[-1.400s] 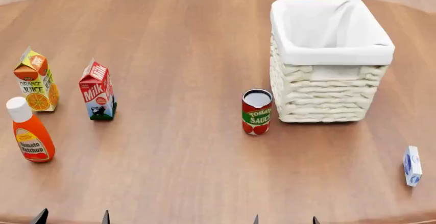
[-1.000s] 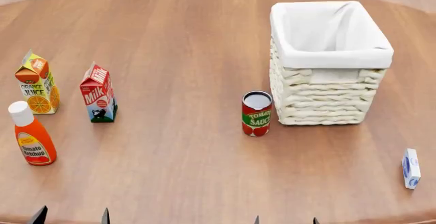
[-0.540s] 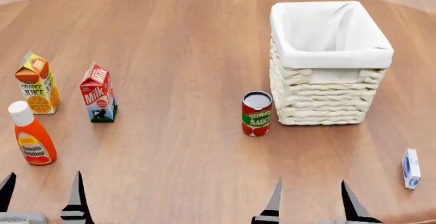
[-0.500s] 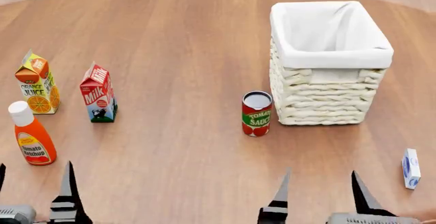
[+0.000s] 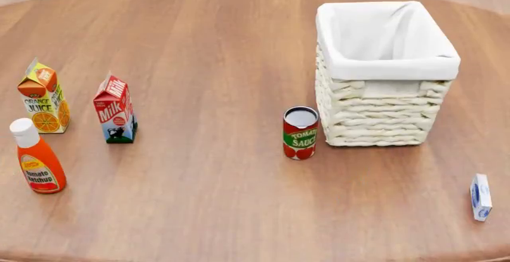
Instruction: Pick the milk and place it in the basket.
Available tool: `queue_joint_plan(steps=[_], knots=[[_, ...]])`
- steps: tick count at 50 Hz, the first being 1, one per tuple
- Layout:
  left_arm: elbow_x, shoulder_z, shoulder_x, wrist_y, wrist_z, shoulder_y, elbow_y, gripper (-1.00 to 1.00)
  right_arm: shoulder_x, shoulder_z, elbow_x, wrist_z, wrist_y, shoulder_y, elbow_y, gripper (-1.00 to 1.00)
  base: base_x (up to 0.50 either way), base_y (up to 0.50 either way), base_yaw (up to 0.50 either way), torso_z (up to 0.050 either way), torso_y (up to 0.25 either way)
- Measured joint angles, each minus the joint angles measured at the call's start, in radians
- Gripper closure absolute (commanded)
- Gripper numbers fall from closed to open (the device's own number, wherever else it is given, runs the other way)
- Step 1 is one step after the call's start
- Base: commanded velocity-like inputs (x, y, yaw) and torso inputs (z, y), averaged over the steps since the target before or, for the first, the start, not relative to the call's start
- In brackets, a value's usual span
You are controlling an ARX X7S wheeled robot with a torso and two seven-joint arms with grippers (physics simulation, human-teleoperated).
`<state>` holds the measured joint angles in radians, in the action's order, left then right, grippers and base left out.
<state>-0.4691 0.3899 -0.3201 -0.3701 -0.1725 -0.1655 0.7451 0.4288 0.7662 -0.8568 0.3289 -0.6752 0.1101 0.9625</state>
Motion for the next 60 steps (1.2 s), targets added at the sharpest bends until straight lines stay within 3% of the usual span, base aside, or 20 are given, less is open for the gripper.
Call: queue_joint_plan(steps=[11,39,60], knots=[[-0.056,0.078,-0.027,-0.022,-0.018,-0.006,0.055,-1.00,0.080,0.124,-0.140,0.077,0.012,-0.048,0.049,-1.00,0.00,0.09,0.00,0.000,0.000],[-0.067,0.096,-0.058,-0.031,-0.035,-0.009,0.092,-1.00,0.168,0.080,-0.179,0.142,0.079,-0.105,0.068,-1.00,0.00,0.50,0.00,0.000,0.000],[-0.078,0.096,-0.069,-0.029,-0.041,-0.007,0.100,-1.00,0.213,0.030,-0.168,0.165,0.105,-0.135,0.067,-1.00,0.01,0.00,0.00,0.000,0.000]])
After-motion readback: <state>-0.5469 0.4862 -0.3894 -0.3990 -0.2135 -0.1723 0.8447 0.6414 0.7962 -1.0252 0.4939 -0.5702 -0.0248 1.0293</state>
